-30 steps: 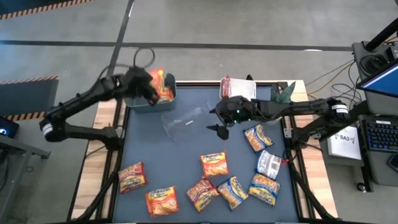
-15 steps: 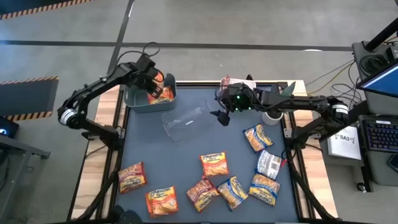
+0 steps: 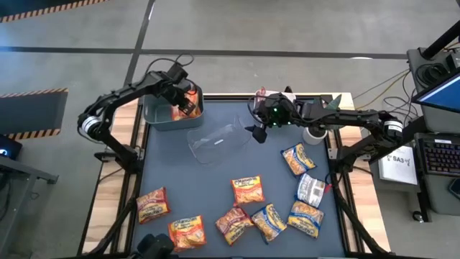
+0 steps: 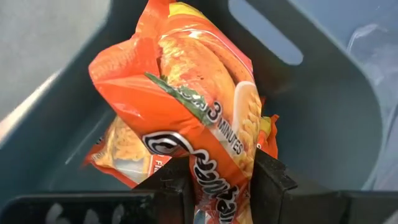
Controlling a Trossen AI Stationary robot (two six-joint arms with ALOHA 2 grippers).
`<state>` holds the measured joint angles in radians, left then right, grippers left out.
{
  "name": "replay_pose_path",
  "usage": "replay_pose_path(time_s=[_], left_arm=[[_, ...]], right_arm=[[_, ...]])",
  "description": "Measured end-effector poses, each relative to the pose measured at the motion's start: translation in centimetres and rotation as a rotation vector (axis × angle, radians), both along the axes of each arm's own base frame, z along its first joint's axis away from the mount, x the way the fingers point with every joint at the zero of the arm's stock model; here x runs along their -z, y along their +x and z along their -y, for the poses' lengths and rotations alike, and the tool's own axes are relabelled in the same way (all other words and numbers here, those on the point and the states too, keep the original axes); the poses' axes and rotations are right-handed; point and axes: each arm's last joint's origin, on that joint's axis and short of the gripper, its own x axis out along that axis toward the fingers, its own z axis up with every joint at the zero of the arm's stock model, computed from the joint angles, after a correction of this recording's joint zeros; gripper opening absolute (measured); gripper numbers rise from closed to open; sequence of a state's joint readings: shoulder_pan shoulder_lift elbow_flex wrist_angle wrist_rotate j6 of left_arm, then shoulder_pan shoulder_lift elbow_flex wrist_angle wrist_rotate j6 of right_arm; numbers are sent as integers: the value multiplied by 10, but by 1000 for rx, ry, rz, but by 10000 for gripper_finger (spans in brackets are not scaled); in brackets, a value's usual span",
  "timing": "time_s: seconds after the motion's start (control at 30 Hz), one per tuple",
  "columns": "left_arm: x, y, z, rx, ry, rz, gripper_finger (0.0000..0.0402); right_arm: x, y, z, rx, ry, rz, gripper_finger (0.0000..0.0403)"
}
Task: Sort Maruchan noodles
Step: Put the orange noodle pack into the blue bin
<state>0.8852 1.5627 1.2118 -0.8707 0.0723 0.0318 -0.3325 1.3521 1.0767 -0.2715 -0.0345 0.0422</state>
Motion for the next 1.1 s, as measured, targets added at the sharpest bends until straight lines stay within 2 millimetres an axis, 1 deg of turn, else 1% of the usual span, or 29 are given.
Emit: replay_pose_path(time_s=[0.2, 0.4, 0.73, 0.87, 1.0, 1.1], left_arm=[[8, 1, -2, -25, 22, 30, 87], [14, 1, -2, -42, 25, 41, 98], [14, 1, -3, -50, 47, 27, 119], [14, 1, -3, -48, 49, 26, 137], [14, 1, -3, -47, 52, 21, 168], [13, -2, -1, -37, 67, -22, 193]], right_arm=[[0, 0, 0, 2, 2, 0, 358], [0, 0, 0, 7, 9, 2, 358], [0, 0, 0, 10, 14, 3, 359], [0, 0, 0, 10, 14, 3, 359], [0, 0, 0, 11, 16, 0, 359], [1, -1, 0, 19, 30, -7, 359]])
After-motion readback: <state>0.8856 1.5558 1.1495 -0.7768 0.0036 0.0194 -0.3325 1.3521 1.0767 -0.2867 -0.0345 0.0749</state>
